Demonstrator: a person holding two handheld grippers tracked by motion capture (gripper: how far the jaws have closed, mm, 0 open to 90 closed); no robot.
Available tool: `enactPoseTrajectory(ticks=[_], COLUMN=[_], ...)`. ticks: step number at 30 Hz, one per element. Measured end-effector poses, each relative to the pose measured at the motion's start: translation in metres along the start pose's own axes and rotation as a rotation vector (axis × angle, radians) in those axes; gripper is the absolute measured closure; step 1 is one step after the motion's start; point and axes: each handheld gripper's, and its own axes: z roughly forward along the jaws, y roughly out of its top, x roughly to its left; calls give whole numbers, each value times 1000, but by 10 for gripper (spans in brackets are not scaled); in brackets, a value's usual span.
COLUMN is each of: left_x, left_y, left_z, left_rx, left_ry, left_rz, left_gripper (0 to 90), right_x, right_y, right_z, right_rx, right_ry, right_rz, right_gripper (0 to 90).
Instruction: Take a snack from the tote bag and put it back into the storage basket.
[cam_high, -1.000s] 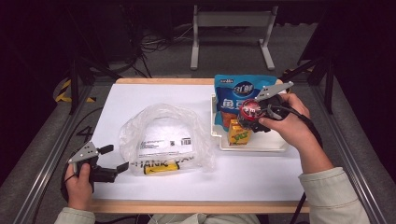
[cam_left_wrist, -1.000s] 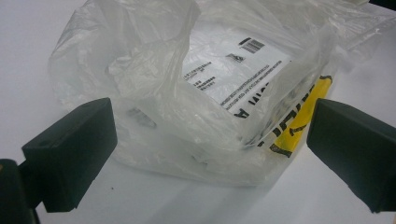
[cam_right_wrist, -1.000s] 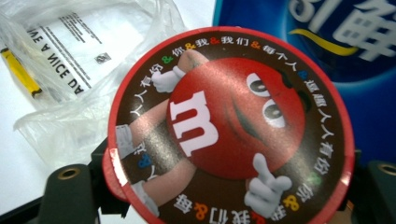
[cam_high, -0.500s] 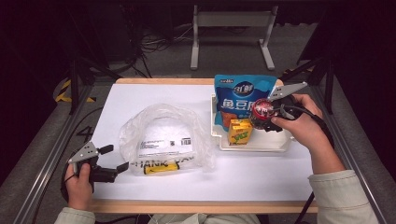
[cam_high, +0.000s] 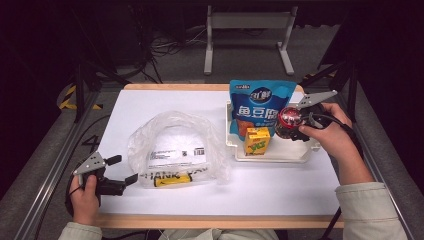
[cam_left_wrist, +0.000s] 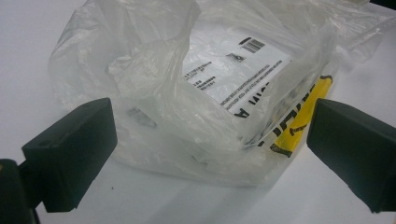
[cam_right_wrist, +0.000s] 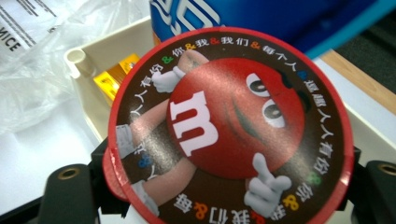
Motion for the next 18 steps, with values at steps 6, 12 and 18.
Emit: enactPoseTrajectory(ticks=[6, 12, 18], left_x=[0, 0, 0], left_y=[0, 0, 0], left_z=[0, 0, 0], left_rx=[1, 2, 3], left_ry=[0, 0, 0], left_rz=[2, 2, 3], left_gripper=[24, 24, 23], right_x=[-6, -9, -10], right_y=[-10, -18, -26], right_z=[6, 14, 23], right_rx=[-12, -14, -8], right_ry=[11, 10, 14], right_rz=[-12, -20, -24], right_gripper=[255, 255, 255])
